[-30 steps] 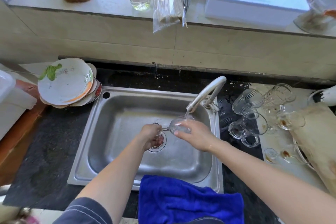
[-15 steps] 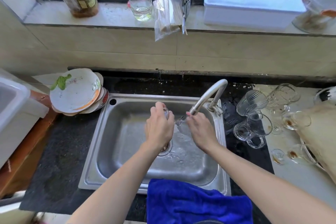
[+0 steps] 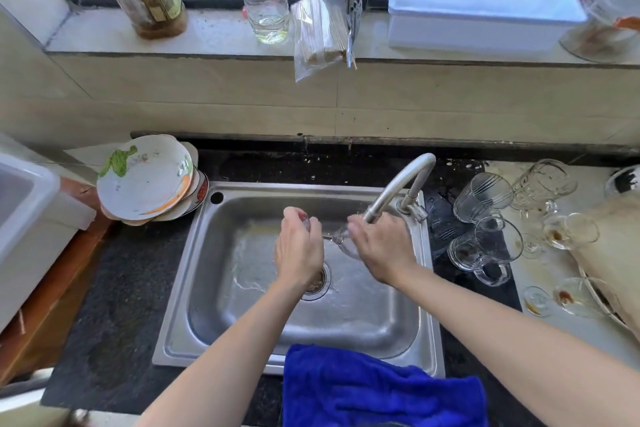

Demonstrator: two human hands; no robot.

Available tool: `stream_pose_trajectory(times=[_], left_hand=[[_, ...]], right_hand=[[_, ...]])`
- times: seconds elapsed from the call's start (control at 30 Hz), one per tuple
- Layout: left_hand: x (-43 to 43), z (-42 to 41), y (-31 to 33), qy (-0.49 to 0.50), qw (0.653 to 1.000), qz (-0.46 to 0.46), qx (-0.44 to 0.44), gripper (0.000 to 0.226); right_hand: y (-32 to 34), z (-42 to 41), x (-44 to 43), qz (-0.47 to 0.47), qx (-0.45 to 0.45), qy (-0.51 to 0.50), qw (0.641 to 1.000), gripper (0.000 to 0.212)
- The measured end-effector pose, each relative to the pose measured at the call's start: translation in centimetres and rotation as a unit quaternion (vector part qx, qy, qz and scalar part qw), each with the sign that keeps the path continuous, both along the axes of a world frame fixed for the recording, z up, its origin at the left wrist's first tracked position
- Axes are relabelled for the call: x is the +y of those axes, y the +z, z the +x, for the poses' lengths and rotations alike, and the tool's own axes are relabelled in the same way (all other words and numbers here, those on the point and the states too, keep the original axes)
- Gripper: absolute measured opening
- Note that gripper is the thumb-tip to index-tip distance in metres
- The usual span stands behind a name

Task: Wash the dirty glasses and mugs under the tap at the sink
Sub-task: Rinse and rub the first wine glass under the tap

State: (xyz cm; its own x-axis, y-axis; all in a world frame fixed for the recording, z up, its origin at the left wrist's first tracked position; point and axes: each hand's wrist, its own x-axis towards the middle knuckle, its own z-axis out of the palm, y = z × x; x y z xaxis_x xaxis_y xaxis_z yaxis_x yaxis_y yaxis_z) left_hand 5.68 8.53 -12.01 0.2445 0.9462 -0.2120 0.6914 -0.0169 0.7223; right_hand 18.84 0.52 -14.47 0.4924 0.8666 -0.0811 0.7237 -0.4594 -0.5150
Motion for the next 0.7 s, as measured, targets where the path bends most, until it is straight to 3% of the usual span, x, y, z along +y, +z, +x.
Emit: stream_pose_trajectory(times=[0.07, 0.13, 0.2, 0.27, 0.33, 0.43, 0.47, 0.6, 0.7], left_hand=[[0.0, 0.2, -0.3, 0.018, 0.999, -0.032, -0.008, 0.015], [-0.2, 0.4, -0.6, 0.034, 0.998, -0.055, -0.015, 0.016], [-0.3, 0.4, -1.2, 0.065, 0.994, -0.09, -0.022, 0.013], [-0.2, 0.4, -1.9, 0.111, 0.979, -0.166, -0.047, 0.012], [-0.2, 0.3, -2.5, 0.145, 0.954, -0.243, -0.096, 0.007], [-0.5, 0.0, -2.7, 0.161, 0.916, -0.342, -0.132, 0.007], [-0.6, -0.1, -2.5, 0.167, 0.9, -0.378, -0.142, 0.009], [-0.8, -0.9, -2.0, 0.182, 0.818, -0.511, -0.188, 0.012], [-1.2, -1.3, -1.6, 0.169, 0.762, -0.591, -0.203, 0.015]], right_hand=[[-0.4, -1.0, -0.4, 0.032, -0.043, 0.097, 0.994, 0.042], [-0.4, 0.2, -0.2, 0.005, 0.004, 0.017, 1.0, 0.044], [-0.8, 1.0, -0.5, 0.002, -0.046, -0.043, 0.998, 0.04], [-0.8, -0.4, -1.5, 0.004, -0.132, 0.086, 0.987, 0.044], [-1.5, -0.6, -2.1, 0.018, -0.155, 0.151, 0.976, 0.046], [-1.9, 1.1, -1.4, -0.014, -0.082, -0.036, 0.996, 0.045], [-2.0, 0.9, -1.5, -0.025, -0.093, -0.051, 0.994, 0.043], [-2.4, -1.0, -2.9, 0.06, -0.196, 0.163, 0.965, 0.055], [-2.3, -0.1, -2.3, 0.058, -0.154, 0.057, 0.985, 0.05]])
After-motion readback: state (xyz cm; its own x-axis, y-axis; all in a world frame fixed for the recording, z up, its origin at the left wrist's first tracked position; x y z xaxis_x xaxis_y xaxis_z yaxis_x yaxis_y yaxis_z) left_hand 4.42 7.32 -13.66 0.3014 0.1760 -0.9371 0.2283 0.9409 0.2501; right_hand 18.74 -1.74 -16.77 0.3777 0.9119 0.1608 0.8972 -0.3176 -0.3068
